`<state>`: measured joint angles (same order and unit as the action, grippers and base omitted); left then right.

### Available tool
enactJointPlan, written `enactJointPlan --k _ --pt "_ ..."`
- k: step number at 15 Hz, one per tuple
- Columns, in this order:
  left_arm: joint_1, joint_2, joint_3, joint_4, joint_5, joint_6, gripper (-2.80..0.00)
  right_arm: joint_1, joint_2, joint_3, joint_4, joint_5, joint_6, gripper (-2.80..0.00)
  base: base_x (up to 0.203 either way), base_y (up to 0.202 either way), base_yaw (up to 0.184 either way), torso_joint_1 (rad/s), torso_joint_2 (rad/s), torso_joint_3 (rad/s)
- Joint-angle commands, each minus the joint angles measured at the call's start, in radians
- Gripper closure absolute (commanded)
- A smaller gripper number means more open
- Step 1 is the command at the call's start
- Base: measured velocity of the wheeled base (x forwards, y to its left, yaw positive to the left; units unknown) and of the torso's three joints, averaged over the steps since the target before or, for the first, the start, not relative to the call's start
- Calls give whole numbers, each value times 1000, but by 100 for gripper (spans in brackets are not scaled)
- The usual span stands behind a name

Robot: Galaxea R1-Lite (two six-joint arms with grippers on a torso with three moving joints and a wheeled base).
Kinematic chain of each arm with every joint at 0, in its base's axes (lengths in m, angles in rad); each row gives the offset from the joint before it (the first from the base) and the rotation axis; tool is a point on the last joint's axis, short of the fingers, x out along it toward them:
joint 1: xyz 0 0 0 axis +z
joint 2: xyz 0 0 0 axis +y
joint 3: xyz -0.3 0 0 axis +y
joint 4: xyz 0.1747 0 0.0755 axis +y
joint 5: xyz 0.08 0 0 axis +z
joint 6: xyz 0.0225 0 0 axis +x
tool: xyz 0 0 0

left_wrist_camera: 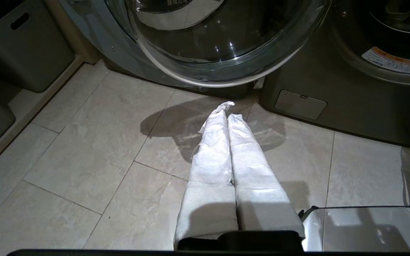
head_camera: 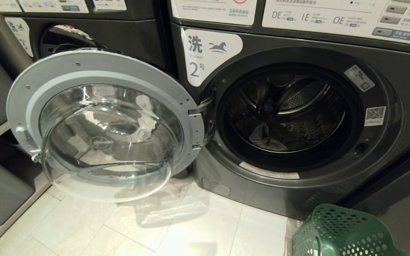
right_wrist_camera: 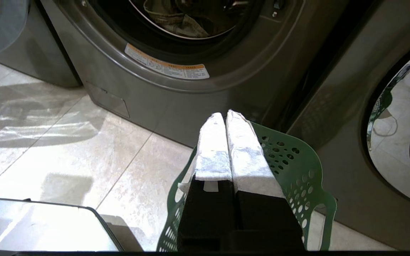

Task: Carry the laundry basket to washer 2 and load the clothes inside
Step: Close the washing machine door with the left hand

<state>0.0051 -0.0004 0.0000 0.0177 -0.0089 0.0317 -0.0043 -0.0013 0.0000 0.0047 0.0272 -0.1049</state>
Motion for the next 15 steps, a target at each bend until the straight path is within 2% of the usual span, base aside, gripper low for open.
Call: enactJointPlan --k 1,8,15 --pt "0 -1 2 1 0 0 0 0 0 0 0 0 -1 0 0 0 0 11 -1 199" --pt "1 -1 2 1 1 0 0 0 0 0 0 0 -2 0 0 0 0 6 3 189" --pt "1 -1 2 1 1 2 0 0 0 0 0 3 1 0 0 0 -9 0 1 25"
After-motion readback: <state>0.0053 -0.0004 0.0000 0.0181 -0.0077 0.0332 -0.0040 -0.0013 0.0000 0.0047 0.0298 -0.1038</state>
